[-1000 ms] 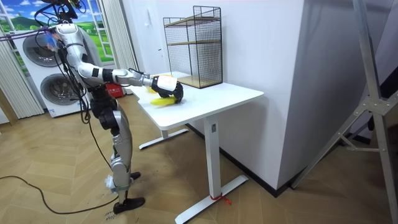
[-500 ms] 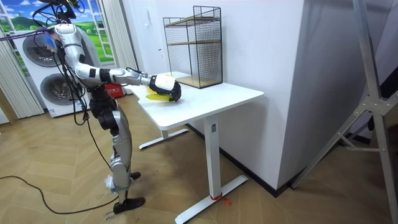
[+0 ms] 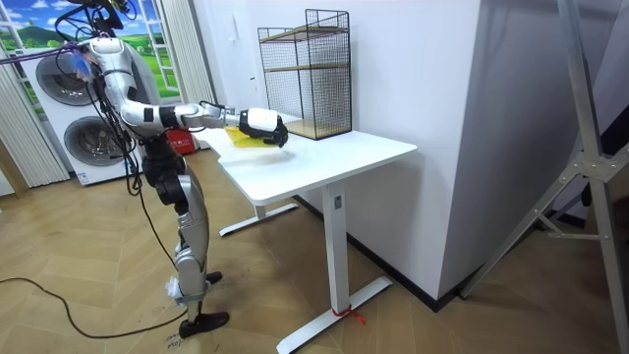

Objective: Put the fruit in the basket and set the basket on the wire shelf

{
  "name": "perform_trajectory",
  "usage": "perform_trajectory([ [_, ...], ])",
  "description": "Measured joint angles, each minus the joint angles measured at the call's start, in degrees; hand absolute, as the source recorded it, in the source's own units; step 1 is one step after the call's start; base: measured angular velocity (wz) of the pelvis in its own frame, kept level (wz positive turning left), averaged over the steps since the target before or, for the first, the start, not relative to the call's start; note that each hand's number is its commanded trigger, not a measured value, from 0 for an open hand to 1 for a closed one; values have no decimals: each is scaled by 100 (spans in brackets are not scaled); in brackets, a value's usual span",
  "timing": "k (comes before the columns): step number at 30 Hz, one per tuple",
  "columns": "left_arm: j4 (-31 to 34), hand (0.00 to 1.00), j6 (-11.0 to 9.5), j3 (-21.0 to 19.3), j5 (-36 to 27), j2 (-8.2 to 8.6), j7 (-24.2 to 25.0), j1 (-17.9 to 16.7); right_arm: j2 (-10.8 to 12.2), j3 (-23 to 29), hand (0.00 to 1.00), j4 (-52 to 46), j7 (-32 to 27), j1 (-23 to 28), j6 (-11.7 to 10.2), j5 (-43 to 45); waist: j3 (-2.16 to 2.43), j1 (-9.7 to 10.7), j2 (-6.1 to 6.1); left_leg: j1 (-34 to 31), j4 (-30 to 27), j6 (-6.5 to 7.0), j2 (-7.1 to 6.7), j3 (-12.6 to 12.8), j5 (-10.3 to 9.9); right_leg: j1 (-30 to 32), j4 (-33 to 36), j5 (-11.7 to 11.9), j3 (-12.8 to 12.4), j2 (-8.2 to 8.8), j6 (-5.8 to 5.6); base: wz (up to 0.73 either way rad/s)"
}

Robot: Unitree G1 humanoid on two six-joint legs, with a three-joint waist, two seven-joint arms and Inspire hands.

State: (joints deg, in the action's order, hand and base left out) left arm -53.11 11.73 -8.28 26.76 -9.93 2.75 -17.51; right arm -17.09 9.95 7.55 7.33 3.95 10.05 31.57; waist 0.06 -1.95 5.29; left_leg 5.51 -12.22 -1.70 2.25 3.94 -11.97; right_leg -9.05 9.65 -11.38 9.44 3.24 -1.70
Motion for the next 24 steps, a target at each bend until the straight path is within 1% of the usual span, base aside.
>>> perform_trajectory([
  [3,-1,0,-67,2,-13,1,-24,-14,-1,8,100,-386,-117,4,-22,1,-7,11,-17,-15,-2,0,0,1,0,10,-4,0,0,0,0,0],
  [5,-2,0,-90,56,-13,17,-92,-19,1,5,100,-810,-153,8,-45,-1,-20,17,-51,-19,1,0,0,1,0,12,-7,0,0,0,-1,0],
  [7,-14,0,-113,75,-11,24,-129,-30,0,5,100,-1021,-227,9,-114,-4,-14,23,-69,-24,2,0,0,1,0,5,-6,0,2,0,-1,0],
  [11,-148,0,-227,176,-18,22,-227,-3,0,-10,100,-1329,-295,4,-201,-127,1,18,-91,-30,8,0,0,5,0,0,5,0,2,1,-1,0],
  [18,-223,0,-264,180,-25,23,-227,8,0,-14,100,-1513,-347,4,-211,-310,8,11,-91,7,50,-1,0,27,2,2,4,0,-11,1,-1,0],
  [20,-233,0,-270,178,-32,23,-227,0,-1,-30,100,-1553,-471,3,-260,-449,7,-12,-81,3,51,-1,1,27,2,-3,9,0,-11,1,-1,0],
  [24,-227,0,-305,183,-30,23,-226,24,-2,-132,100,-1569,-538,3,-256,-629,8,-24,-56,-9,51,-1,1,25,2,11,21,0,-10,0,-1,0],
])
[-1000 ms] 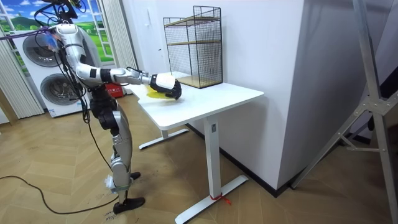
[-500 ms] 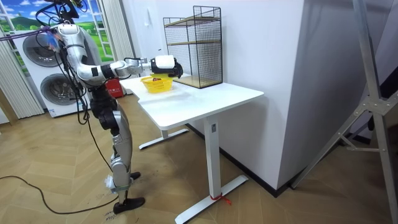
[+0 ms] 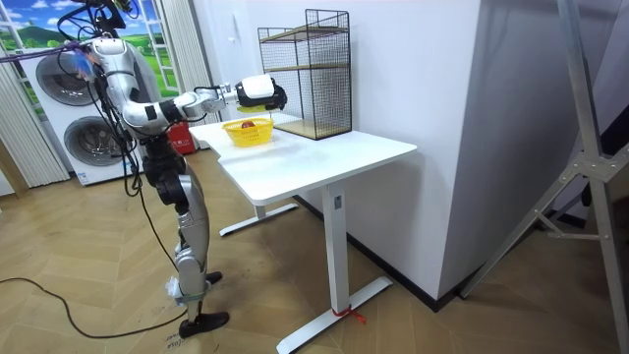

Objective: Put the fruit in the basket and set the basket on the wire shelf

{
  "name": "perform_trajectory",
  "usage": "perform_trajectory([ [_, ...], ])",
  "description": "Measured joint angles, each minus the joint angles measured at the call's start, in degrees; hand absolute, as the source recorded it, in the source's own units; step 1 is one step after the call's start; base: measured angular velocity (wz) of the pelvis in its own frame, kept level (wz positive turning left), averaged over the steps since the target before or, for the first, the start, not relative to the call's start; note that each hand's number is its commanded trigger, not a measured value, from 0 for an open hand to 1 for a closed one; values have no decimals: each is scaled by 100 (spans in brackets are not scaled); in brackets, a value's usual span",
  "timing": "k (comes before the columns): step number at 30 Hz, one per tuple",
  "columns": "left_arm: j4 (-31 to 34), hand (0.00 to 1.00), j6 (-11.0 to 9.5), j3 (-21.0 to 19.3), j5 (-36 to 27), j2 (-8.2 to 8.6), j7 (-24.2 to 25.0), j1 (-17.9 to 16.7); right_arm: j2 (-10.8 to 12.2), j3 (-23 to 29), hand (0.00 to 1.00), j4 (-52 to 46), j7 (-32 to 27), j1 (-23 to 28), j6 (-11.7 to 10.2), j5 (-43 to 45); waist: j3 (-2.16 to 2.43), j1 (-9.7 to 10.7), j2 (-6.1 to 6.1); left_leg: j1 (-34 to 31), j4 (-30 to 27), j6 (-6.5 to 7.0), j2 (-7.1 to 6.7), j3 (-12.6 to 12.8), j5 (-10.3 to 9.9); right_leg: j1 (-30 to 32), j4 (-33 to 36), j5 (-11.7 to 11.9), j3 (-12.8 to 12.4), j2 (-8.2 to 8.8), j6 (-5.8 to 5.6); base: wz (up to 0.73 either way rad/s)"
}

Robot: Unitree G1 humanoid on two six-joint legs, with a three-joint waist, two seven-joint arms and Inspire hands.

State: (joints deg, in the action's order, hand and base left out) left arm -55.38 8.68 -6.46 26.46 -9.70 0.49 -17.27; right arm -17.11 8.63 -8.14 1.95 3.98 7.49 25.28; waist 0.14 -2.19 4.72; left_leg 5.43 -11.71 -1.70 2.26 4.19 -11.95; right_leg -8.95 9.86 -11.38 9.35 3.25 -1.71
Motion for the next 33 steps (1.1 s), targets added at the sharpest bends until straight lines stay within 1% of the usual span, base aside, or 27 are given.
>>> perform_trajectory([
  [3,0,0,0,81,1,-1,3,-2,0,-177,100,-200,-13,0,0,-17,-1,4,2,-30,0,0,0,0,0,21,1,0,0,0,0,0],
  [5,-4,0,-7,93,2,0,23,7,1,-276,100,-347,-7,-1,0,-55,3,-19,23,-25,0,0,1,-1,0,19,2,0,-2,-2,0,0],
  [10,-11,0,-46,88,7,-7,56,20,0,-338,100,-661,46,-1,-9,-39,-26,-140,79,-29,13,0,3,8,0,42,3,1,-8,-3,0,0],
  [12,1,0,-50,88,8,-7,127,31,-2,-401,100,-747,130,-1,-8,49,-9,-154,109,-74,8,0,4,15,-1,75,4,3,-10,-3,1,0],
  [13,1,0,-52,91,11,-7,152,43,-2,-481,100,-824,208,-2,-8,113,-13,-159,115,-86,6,0,4,15,-1,84,5,7,-9,-3,-1,0],
  [15,1,0,-52,91,13,-17,176,41,1,-614,100,-877,318,-2,-10,160,-14,-168,108,-86,8,0,4,12,-1,81,5,7,-3,-3,-1,0],
  [17,2,0,-52,91,14,-21,220,91,0,-747,100,-878,462,-2,-6,168,-25,-255,78,-82,8,0,4,13,-1,84,4,7,-3,-3,-1,0],
  [20,2,0,-52,91,14,-22,242,148,4,-909,100,-882,605,-3,2,172,-43,-302,41,-85,9,0,4,-3,0,76,4,7,8,-3,-1,1],
  [27,-9,0,-52,108,18,-22,239,199,52,-1095,100,-933,822,-3,2,222,-43,-318,31,-121,3,0,4,-39,0,76,2,7,49,-5,-1,4],
  [29,-39,0,-52,126,12,-23,228,198,65,-1250,100,-933,831,-3,2,243,-43,-313,29,-144,-5,0,4,-64,0,80,2,7,74,-6,-1,5],
  [33,-38,0,-51,354,16,-38,227,197,158,-1498,100,-933,874,-3,4,426,-35,-311,2,-175,-24,0,1,-103,0,84,2,7,100,-6,0,5],
])
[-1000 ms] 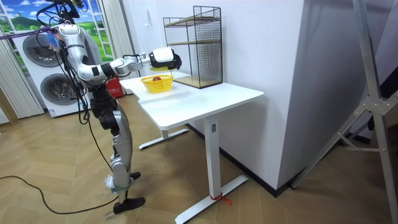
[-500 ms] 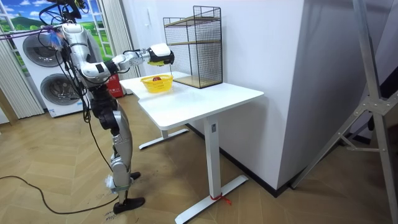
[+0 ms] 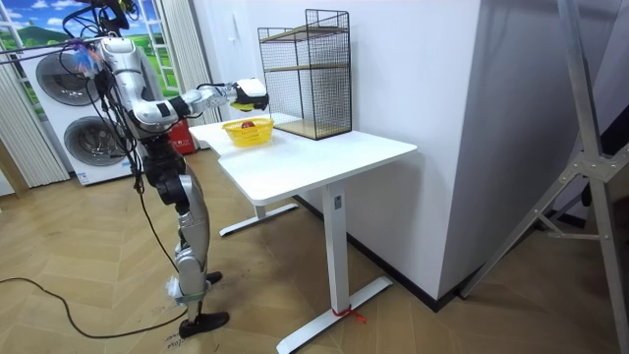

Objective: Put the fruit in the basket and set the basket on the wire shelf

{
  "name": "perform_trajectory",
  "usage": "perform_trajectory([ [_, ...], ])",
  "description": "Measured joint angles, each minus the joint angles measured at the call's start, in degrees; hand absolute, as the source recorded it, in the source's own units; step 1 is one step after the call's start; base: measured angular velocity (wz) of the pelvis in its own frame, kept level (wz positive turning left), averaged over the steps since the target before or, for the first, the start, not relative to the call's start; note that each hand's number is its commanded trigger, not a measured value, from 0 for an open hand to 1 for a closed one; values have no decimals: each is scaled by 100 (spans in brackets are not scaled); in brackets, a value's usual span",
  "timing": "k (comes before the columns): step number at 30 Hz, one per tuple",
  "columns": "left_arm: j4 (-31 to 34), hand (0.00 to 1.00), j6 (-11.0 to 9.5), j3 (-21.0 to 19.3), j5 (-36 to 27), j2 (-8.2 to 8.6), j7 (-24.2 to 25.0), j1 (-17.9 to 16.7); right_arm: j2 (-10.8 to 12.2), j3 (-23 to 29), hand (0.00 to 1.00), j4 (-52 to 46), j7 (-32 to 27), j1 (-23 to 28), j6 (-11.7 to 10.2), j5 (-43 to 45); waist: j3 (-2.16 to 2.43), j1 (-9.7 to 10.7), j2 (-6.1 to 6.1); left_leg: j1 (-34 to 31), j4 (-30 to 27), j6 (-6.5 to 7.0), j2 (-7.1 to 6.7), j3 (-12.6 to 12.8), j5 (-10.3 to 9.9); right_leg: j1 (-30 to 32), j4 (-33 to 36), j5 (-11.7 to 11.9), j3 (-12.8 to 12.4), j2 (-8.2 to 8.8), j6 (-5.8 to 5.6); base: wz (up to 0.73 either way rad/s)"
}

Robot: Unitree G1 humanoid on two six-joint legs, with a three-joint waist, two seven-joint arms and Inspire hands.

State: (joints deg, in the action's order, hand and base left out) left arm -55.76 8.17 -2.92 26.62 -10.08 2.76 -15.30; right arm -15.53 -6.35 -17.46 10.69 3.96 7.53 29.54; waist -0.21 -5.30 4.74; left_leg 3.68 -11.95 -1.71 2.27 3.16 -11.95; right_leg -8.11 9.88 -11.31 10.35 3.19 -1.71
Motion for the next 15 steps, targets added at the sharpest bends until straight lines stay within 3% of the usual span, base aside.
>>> perform_trajectory([
  [8,-49,0,2,185,-9,1,0,24,75,-396,100,0,200,0,6,75,11,-122,-136,0,-59,0,0,-13,0,-18,1,1,10,0,2,0],
  [15,-179,0,-5,337,-9,1,16,66,74,-508,100,14,270,0,3,44,4,-134,-136,-10,-74,-2,-1,-69,-1,-65,1,3,84,0,5,5],
])
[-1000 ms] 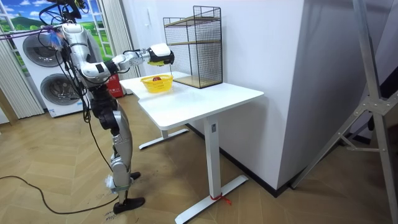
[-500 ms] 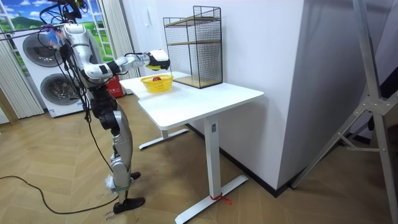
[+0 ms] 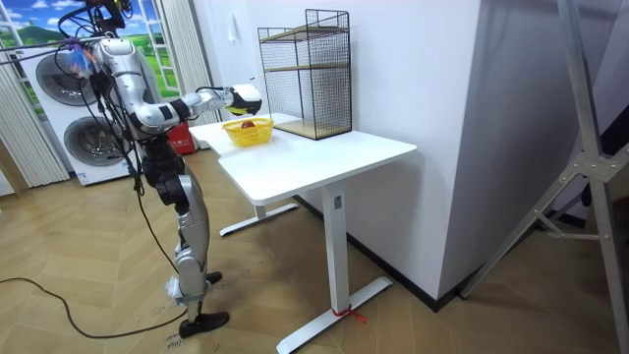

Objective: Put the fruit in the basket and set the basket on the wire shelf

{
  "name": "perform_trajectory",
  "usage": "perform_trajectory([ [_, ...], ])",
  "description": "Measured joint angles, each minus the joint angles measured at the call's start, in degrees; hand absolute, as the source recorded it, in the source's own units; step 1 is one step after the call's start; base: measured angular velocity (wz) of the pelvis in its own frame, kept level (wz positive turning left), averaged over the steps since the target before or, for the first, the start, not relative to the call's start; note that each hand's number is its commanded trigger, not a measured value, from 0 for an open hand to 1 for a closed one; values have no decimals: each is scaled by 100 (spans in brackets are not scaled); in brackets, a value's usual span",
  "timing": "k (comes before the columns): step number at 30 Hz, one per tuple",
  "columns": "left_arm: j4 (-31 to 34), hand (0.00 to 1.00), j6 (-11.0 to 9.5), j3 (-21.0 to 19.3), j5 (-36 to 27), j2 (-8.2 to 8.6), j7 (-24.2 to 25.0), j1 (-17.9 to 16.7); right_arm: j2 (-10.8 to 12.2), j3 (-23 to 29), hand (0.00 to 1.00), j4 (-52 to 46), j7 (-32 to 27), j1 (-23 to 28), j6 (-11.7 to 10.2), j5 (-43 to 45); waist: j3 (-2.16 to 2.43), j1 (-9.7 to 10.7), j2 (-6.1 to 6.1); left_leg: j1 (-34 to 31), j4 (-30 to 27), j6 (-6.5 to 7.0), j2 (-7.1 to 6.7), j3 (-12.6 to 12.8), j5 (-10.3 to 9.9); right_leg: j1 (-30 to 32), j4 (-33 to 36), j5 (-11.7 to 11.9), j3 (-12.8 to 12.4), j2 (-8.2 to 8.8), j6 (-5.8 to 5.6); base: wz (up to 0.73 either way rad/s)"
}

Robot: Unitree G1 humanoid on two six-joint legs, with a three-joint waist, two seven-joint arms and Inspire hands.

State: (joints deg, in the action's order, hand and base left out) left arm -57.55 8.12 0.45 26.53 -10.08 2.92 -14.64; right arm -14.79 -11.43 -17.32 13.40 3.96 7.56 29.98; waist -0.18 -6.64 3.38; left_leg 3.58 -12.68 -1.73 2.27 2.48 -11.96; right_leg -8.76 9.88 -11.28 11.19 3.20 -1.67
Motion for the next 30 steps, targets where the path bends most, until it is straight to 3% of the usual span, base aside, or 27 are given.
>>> perform_trajectory([
  [1,-40,0,-11,2,0,0,-1,17,0,-39,100,26,3,0,0,-1,0,-2,-1,-3,-6,-1,0,-4,0,-3,0,0,5,0,0,0],
  [2,-66,0,-18,9,0,0,-1,22,0,-81,51,39,18,0,0,-3,-2,-1,-2,-5,-9,-1,0,-4,0,-4,0,0,5,0,1,0],
  [3,-87,0,-23,14,0,0,-1,29,0,-93,33,39,35,0,0,-10,-3,-1,-1,-7,-11,-1,0,-4,0,-3,0,1,5,0,1,0],
  [4,-137,0,-28,24,0,0,-1,57,0,-96,0,40,52,0,-1,-15,-5,-1,1,-11,-15,-1,-1,-4,0,-1,0,1,5,0,2,0],
  [30,-163,0,-51,52,-7,-1,-4,146,0,-108,0,88,49,9,0,-17,-9,24,-4,-102,-77,0,0,-6,-1,63,16,5,18,1,7,0],
])
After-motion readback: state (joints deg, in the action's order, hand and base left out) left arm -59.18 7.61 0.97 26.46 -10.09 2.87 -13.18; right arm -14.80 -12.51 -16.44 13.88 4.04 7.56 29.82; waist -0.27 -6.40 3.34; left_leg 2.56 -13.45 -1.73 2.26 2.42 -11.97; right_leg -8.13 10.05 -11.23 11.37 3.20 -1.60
